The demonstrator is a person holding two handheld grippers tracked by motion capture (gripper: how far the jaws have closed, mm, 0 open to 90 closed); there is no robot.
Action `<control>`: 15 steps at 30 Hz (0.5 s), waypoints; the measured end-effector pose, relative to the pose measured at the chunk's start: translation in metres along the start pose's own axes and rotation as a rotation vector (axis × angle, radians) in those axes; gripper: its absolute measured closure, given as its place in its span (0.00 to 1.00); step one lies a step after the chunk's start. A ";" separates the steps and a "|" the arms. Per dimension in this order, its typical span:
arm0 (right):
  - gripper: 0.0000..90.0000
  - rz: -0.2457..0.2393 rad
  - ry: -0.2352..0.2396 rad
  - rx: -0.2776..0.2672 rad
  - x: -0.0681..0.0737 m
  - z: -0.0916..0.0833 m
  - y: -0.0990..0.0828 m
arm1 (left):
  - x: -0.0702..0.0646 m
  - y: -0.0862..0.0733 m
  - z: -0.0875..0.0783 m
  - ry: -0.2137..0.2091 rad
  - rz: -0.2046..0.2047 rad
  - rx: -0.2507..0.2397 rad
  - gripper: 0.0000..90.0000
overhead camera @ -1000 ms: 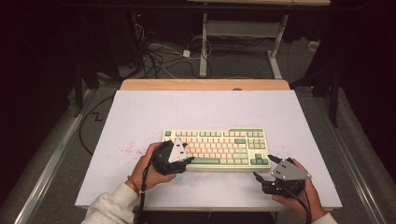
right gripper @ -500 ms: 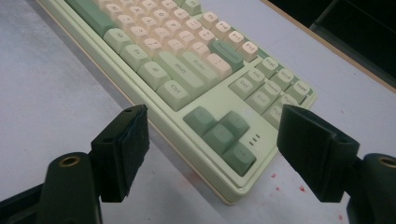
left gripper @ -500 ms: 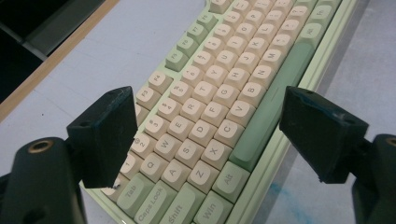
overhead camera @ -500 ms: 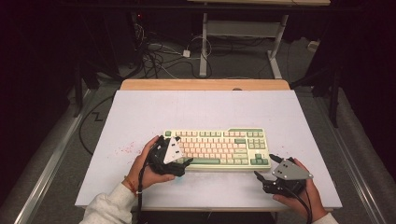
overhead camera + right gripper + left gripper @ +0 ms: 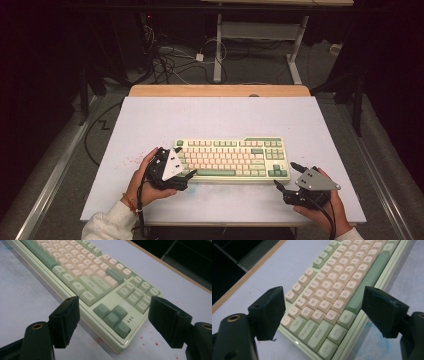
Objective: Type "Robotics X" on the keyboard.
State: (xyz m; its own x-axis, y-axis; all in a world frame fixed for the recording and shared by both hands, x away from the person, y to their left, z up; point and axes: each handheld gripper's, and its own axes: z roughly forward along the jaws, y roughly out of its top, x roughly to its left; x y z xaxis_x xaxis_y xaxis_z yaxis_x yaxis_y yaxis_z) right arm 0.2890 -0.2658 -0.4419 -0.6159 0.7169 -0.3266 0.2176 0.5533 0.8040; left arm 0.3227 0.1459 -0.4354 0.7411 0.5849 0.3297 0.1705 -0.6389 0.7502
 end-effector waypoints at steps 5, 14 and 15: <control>0.28 -0.003 -0.001 0.000 0.000 0.000 0.002 | 0.001 -0.008 -0.005 0.027 -0.005 0.018 0.20; 0.30 -0.004 0.005 0.001 -0.001 0.002 0.006 | 0.003 -0.023 -0.015 0.050 -0.022 0.034 0.20; 0.31 -0.006 0.008 -0.002 -0.001 0.001 0.007 | 0.004 -0.025 -0.016 0.053 -0.025 0.038 0.20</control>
State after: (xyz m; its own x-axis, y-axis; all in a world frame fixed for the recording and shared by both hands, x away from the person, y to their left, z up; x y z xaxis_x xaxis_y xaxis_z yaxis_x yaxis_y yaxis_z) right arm 0.2923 -0.2625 -0.4369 -0.6236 0.7098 -0.3276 0.2119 0.5569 0.8031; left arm 0.3106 0.1719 -0.4435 0.7007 0.6263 0.3418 0.2142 -0.6416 0.7366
